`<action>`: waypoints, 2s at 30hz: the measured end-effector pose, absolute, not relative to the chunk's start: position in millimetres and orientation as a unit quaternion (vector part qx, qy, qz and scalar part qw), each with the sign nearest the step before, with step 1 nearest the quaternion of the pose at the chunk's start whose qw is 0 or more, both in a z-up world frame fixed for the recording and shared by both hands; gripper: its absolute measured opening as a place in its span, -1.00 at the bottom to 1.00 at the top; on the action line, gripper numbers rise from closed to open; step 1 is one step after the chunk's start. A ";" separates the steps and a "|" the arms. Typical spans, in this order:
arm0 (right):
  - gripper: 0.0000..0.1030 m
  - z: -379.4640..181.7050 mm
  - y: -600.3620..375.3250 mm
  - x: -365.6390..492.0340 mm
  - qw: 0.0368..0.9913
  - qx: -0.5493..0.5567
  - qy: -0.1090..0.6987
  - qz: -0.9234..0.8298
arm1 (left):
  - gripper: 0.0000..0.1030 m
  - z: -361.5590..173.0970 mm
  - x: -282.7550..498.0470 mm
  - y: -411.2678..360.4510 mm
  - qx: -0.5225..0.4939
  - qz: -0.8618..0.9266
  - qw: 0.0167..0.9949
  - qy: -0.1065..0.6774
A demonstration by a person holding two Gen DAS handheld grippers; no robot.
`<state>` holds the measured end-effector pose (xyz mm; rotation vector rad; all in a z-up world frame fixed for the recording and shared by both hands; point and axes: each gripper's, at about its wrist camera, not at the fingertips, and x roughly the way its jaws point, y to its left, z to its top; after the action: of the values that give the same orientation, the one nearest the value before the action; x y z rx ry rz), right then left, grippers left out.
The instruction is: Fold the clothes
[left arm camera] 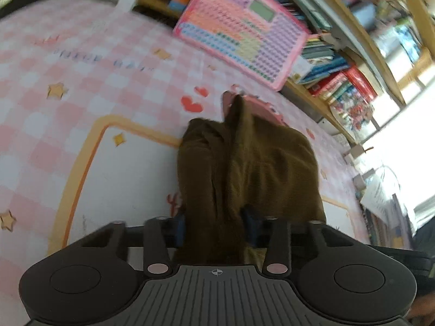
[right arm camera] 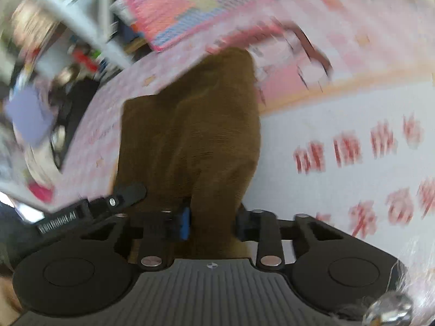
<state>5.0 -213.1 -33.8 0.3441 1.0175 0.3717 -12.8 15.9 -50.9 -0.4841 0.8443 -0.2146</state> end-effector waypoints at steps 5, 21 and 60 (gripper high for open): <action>-0.52 -16.8 -205.9 -8.8 0.867 0.079 0.455 0.187 | -0.40 -26.0 -31.8 -8.4 -0.167 -0.137 0.900 0.378; -0.50 -39.4 -227.1 -12.2 0.840 0.167 0.487 0.172 | -0.36 -57.8 -19.3 3.8 -0.240 -0.122 0.859 0.436; -0.52 -3.9 -339.5 -79.4 0.885 0.135 0.385 0.224 | -0.38 2.5 -84.1 -135.5 -0.151 -0.096 0.910 0.374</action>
<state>-79.4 -339.5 -3.9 0.2809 0.8015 0.4665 -84.1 -135.5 2.5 -0.3104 0.7705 -0.1988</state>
